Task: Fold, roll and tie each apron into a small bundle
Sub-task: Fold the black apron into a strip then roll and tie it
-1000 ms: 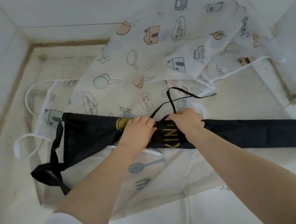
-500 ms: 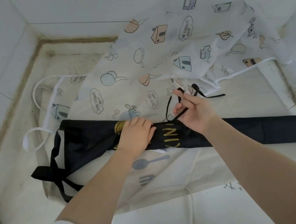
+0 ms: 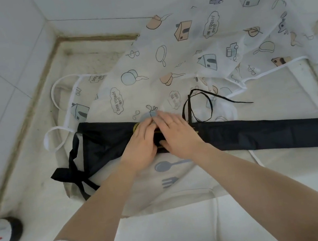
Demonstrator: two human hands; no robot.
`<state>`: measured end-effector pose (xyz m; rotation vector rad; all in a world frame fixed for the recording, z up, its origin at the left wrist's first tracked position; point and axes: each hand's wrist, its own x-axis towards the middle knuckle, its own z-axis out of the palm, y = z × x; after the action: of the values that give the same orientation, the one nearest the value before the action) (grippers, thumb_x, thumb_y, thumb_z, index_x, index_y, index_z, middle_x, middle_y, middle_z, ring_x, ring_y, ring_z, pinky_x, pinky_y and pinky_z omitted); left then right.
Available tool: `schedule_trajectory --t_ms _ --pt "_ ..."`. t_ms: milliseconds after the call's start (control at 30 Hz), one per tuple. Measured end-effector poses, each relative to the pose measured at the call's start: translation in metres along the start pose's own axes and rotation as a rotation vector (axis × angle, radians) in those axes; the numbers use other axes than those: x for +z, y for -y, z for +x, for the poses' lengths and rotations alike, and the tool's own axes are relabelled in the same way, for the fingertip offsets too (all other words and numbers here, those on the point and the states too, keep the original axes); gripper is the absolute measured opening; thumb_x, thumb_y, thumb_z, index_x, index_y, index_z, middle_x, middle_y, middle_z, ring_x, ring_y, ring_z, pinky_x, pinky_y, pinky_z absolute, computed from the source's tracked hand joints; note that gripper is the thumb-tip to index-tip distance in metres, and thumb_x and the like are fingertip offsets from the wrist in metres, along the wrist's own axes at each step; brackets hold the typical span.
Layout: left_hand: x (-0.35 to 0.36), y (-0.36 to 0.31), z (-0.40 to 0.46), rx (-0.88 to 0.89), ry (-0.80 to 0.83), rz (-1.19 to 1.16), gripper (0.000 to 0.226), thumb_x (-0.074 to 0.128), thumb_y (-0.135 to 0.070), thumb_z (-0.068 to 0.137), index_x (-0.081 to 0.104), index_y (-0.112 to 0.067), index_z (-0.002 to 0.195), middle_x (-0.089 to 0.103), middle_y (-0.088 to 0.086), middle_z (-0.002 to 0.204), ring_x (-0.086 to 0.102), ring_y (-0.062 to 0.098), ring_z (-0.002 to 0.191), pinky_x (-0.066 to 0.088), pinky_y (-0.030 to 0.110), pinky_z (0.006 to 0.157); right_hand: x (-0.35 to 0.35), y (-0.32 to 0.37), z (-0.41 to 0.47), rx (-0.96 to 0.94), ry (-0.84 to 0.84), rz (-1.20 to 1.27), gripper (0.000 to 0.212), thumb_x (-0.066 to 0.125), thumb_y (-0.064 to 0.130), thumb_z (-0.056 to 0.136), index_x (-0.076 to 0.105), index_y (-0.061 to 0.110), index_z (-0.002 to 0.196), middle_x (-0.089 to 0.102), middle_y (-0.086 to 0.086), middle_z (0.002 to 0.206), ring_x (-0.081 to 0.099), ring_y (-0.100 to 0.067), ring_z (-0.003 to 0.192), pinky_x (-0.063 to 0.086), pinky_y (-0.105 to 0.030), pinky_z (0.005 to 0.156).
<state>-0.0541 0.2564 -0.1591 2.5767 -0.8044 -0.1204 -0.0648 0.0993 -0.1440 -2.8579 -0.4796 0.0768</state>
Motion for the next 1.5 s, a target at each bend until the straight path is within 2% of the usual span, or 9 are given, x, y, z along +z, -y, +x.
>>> schedule_trajectory --t_ms 100,233,367,500,733,933,1100,1367,1500 --pt "0.000 0.013 -0.021 0.036 -0.051 0.117 0.056 0.048 0.001 0.069 0.044 0.002 0.124 0.052 0.026 0.127 0.040 0.032 0.121 0.039 0.050 0.102 0.006 0.003 0.002 -0.020 0.213 0.183 0.069 0.055 0.018 0.093 0.017 0.011 0.150 0.027 -0.009 0.154 0.026 -0.024 0.141 0.019 -0.034 0.117" --pt "-0.010 0.037 -0.045 -0.198 -0.149 0.324 0.070 0.069 0.009 0.062 0.048 0.000 0.128 0.055 0.020 0.124 0.052 0.038 0.115 0.031 0.049 0.108 0.011 -0.008 -0.005 0.139 0.163 0.374 0.040 0.057 0.012 0.092 0.048 0.008 0.130 0.034 -0.003 0.148 0.030 -0.018 0.137 0.020 -0.026 0.115" --pt "-0.045 0.047 -0.047 -0.450 0.011 0.355 0.034 0.053 0.002 0.083 0.058 -0.006 0.115 0.059 0.012 0.110 0.054 0.032 0.104 0.042 0.039 0.087 0.018 -0.014 -0.005 0.174 0.141 0.384 0.024 0.054 0.012 0.094 0.059 0.003 0.116 0.038 -0.002 0.144 0.037 -0.018 0.132 0.023 -0.024 0.113" --pt "-0.077 0.052 -0.017 -0.411 0.092 0.362 0.018 0.041 -0.005 0.090 0.057 -0.007 0.100 0.059 0.011 0.098 0.056 0.028 0.088 0.034 0.033 0.063 0.010 -0.008 0.002 0.276 0.110 0.532 0.016 0.051 0.008 0.094 0.063 -0.001 0.100 0.049 -0.005 0.128 0.047 -0.019 0.118 0.029 -0.018 0.101" --pt "-0.105 0.058 0.038 -0.178 0.268 0.629 0.021 0.038 -0.008 0.092 0.057 -0.005 0.101 0.062 0.014 0.098 0.056 0.029 0.090 0.028 0.029 0.066 0.004 -0.016 0.017 0.426 0.153 0.502 0.020 0.045 0.015 0.097 0.060 0.005 0.108 0.058 -0.014 0.106 0.051 -0.030 0.103 0.039 -0.033 0.088" --pt "-0.078 0.088 0.037 -0.343 0.535 0.427 0.024 0.038 -0.008 0.092 0.057 -0.008 0.106 0.058 0.012 0.105 0.055 0.026 0.093 0.048 0.036 0.078 0.014 -0.019 0.020 0.352 0.111 0.260 0.023 0.040 0.022 0.100 0.056 0.011 0.113 0.055 -0.006 0.113 0.046 -0.027 0.106 0.035 -0.034 0.085" --pt "-0.068 0.092 0.022 -0.381 0.364 0.376 0.028 0.033 -0.032 0.099 0.046 -0.008 0.103 0.053 0.004 0.080 0.052 0.026 0.077 0.037 0.032 0.064 0.012 -0.020 0.017 0.328 0.080 0.320 0.020 0.048 0.020 0.097 0.057 0.013 0.113 0.056 -0.003 0.115 0.045 -0.024 0.110 0.033 -0.032 0.089" --pt "-0.080 0.092 0.018 -0.199 0.398 0.620 0.053 0.027 -0.059 0.094 0.049 -0.011 0.103 0.057 0.004 0.078 0.053 0.023 0.069 0.038 0.029 0.058 0.004 -0.022 0.013 0.341 0.098 0.428 0.022 0.047 0.017 0.097 0.056 0.012 0.117 0.058 -0.006 0.113 0.045 -0.023 0.111 0.035 -0.036 0.097" --pt "-0.074 0.085 0.026 -0.290 0.330 0.693 0.058 0.034 -0.066 0.088 0.047 -0.012 0.103 0.060 0.001 0.080 0.059 0.023 0.075 0.040 0.031 0.066 0.002 -0.022 0.016 0.379 0.116 0.465 0.020 0.047 0.017 0.097 0.056 0.013 0.114 0.057 -0.004 0.106 0.047 -0.022 0.108 0.037 -0.037 0.097"
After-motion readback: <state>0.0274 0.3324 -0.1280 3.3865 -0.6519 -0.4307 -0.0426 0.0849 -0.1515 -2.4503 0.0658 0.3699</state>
